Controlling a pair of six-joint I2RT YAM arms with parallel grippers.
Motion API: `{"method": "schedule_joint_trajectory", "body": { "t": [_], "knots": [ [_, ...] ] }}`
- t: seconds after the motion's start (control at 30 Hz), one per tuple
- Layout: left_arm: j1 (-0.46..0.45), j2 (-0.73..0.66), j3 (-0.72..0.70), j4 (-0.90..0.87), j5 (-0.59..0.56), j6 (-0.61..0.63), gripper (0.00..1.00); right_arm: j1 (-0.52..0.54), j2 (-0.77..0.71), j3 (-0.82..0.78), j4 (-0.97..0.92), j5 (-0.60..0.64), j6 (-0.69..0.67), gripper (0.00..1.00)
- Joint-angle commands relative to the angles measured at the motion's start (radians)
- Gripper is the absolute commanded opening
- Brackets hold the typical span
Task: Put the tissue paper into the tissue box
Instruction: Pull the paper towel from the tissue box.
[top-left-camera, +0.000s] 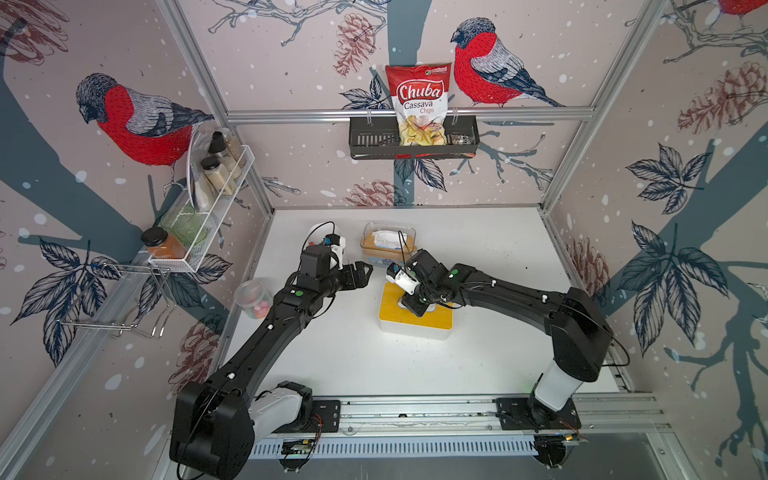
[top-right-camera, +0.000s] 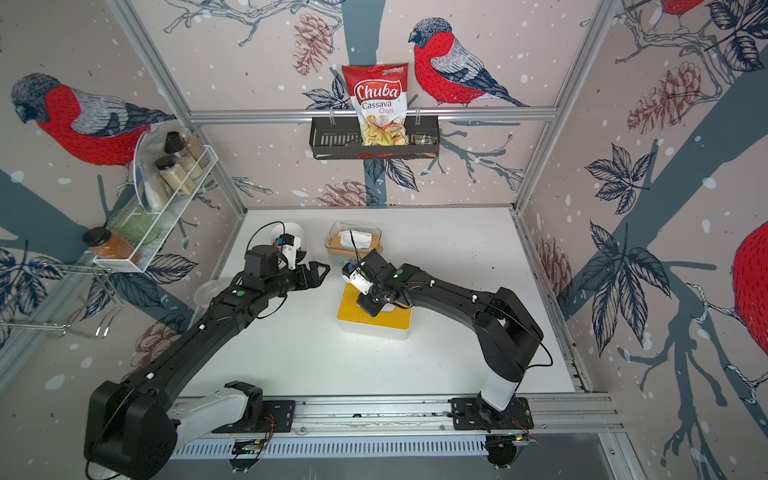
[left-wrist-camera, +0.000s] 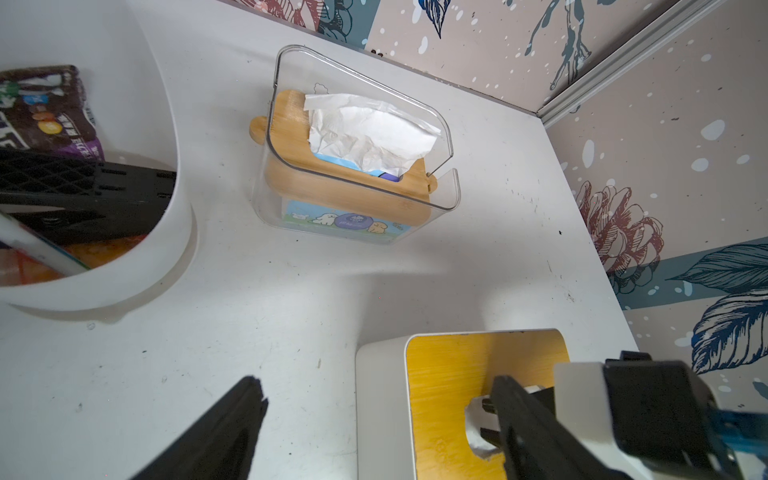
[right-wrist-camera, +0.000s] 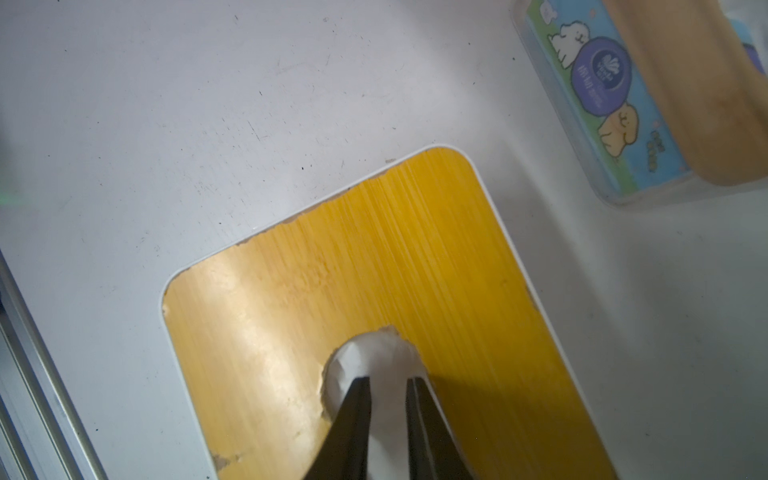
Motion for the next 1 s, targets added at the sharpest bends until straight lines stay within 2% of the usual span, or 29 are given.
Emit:
{"method": "schedule_joint_trajectory", "body": {
  "t": [0.0, 0.6, 0.8, 0.97],
  "knots": [
    [0.004, -0.004, -0.003, 0.019, 0.003, -0.001, 0.89, -0.002, 0.005, 0.009, -0.006, -0.026, 0.001, 0.24],
    [0.004, -0.002, -0.006, 0.025, 0.005, -0.002, 0.89, -0.04, 0.037, 0.012, -0.017, -0.101, 0.013, 0.26],
    [0.005, 0.0, -0.006, 0.027, 0.008, -0.004, 0.89, -0.044, 0.062, 0.016, -0.023, -0.087, 0.009, 0.23],
    [0.005, 0.002, -0.007, 0.03, 0.012, -0.005, 0.88, -0.051, 0.041, 0.012, 0.006, -0.114, 0.015, 0.14]
  ]
}}
